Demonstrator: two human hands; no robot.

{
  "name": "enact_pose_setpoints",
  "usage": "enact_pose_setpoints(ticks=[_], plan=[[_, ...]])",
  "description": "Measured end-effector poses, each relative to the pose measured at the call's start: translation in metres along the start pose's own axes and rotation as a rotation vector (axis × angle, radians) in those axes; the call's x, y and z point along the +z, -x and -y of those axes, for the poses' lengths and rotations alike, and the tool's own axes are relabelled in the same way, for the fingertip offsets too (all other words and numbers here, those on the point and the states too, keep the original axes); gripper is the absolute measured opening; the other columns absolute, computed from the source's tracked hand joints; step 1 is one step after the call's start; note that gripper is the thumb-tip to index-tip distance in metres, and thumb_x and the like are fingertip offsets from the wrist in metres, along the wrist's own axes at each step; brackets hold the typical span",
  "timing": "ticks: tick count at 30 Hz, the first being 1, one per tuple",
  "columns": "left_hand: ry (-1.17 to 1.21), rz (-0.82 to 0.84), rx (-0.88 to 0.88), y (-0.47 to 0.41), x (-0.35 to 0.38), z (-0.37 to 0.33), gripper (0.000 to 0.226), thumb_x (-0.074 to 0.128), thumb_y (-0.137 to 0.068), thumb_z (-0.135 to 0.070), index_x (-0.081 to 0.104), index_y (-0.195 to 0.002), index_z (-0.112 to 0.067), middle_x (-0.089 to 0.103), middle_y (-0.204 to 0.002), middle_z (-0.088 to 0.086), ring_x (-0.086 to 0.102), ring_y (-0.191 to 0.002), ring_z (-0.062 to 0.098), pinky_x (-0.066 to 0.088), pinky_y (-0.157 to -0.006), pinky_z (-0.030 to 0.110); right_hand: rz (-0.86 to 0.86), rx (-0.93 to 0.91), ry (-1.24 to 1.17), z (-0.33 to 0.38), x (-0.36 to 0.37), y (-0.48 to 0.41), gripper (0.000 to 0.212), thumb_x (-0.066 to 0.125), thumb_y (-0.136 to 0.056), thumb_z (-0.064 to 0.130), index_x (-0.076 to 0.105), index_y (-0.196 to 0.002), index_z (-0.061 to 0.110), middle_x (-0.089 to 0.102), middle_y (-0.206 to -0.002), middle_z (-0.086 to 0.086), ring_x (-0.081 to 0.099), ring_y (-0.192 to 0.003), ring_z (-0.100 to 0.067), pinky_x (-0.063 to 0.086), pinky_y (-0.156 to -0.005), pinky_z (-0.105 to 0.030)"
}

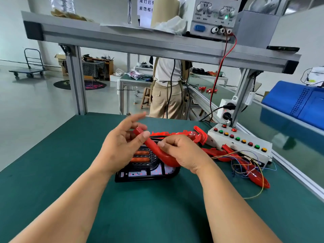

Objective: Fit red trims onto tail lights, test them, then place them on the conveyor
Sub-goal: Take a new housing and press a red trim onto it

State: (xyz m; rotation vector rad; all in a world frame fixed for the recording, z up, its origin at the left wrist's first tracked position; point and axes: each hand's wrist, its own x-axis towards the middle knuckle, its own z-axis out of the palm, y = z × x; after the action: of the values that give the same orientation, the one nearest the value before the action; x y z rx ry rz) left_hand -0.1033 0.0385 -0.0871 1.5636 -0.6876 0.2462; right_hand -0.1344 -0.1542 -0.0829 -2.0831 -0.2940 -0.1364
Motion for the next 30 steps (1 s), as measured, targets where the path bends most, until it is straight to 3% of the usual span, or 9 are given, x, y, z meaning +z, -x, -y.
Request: enact_pose_setpoints(ticks=[3, 6, 9, 12, 16, 20, 23, 30], plan=[[0.012, -0.033, -0.095, -0.002, -0.002, -0.001, 0.017, 0.068, -0.087, -0.014, 0.072, -0.081, -0.030, 0.063, -0.064, -0.005, 0.056, -0.054, 0.004, 0.049, -0.056, 0.013, -0.019, -0.001, -0.032, 0.000, -0.003, 0.002, 0.027, 0.064, -0.094, 0.033, 0.071, -0.069, 0.026, 0.058, -0.065, 0.011, 0.049, -0.062, -0.004, 0.038, -0.060, -0.020], [0.107, -0.107, -0.226, -0.005, -0.011, -0.006, 0.006, 0.069, -0.082, -0.012, 0.067, -0.078, -0.015, 0.063, -0.060, -0.001, 0.057, -0.050, 0.006, 0.051, -0.052, 0.015, -0.084, 0.012, -0.183, -0.008, -0.014, 0.004, 0.007, 0.069, -0.089, 0.027, 0.073, -0.089, 0.021, 0.066, -0.084, 0.007, 0.059, -0.079, -0.005, 0.046, -0.080, -0.021], [0.147, 0.133, -0.417, -0.002, -0.031, -0.012, 0.019, 0.071, -0.069, -0.018, 0.063, -0.082, -0.005, 0.066, -0.065, 0.008, 0.065, -0.057, 0.009, 0.053, -0.053, 0.016, -0.034, 0.049, -0.219, -0.017, -0.022, 0.005, 0.015, 0.073, -0.086, 0.014, 0.068, -0.098, 0.023, 0.066, -0.088, 0.007, 0.061, -0.080, -0.005, 0.049, -0.079, -0.019], [-0.001, 0.400, -0.545, 0.004, -0.042, -0.018, 0.023, 0.075, -0.072, -0.009, 0.065, -0.093, -0.004, 0.070, -0.073, 0.010, 0.070, -0.068, 0.015, 0.055, -0.058, 0.020, 0.021, 0.108, -0.147, -0.019, -0.027, 0.008, 0.018, 0.079, -0.080, 0.020, 0.068, -0.093, 0.025, 0.066, -0.080, 0.013, 0.061, -0.076, -0.003, 0.051, -0.074, -0.019], [-0.213, 0.520, -0.586, 0.007, -0.043, -0.026, 0.016, 0.074, -0.082, 0.000, 0.067, -0.095, -0.007, 0.071, -0.070, 0.004, 0.068, -0.060, 0.014, 0.051, -0.053, 0.019, 0.082, 0.159, -0.011, -0.017, -0.030, 0.011, 0.015, 0.084, -0.073, 0.033, 0.074, -0.084, 0.034, 0.065, -0.081, 0.009, 0.059, -0.078, -0.006, 0.050, -0.080, -0.031], [-0.369, 0.542, -0.597, 0.008, -0.040, -0.029, 0.018, 0.080, -0.078, -0.005, 0.070, -0.089, -0.015, 0.070, -0.081, 0.000, 0.070, -0.066, 0.017, 0.052, -0.056, 0.023, 0.070, 0.141, 0.098, -0.016, -0.027, 0.016, 0.017, 0.085, -0.073, 0.030, 0.073, -0.081, 0.040, 0.059, -0.081, 0.006, 0.053, -0.071, -0.004, 0.047, -0.076, -0.029], [-0.465, 0.539, -0.573, 0.008, -0.037, -0.031, 0.017, 0.080, -0.078, -0.010, 0.071, -0.088, -0.020, 0.069, -0.067, -0.003, 0.069, -0.060, 0.013, 0.050, -0.052, 0.021, 0.016, 0.102, 0.162, -0.017, -0.024, 0.022, 0.018, 0.085, -0.071, 0.036, 0.072, -0.079, 0.045, 0.061, -0.082, 0.009, 0.053, -0.068, 0.001, 0.046, -0.075, -0.026], [-0.637, 0.570, -0.540, 0.007, -0.036, -0.031, 0.014, 0.079, -0.080, -0.016, 0.073, -0.086, -0.026, 0.069, -0.064, 0.001, 0.063, -0.055, 0.013, 0.049, -0.052, 0.022, -0.065, 0.040, 0.210, -0.025, -0.014, 0.029, 0.019, 0.085, -0.070, 0.041, 0.072, -0.083, 0.046, 0.061, -0.090, 0.014, 0.057, -0.087, 0.002, 0.044, -0.081, -0.022]])
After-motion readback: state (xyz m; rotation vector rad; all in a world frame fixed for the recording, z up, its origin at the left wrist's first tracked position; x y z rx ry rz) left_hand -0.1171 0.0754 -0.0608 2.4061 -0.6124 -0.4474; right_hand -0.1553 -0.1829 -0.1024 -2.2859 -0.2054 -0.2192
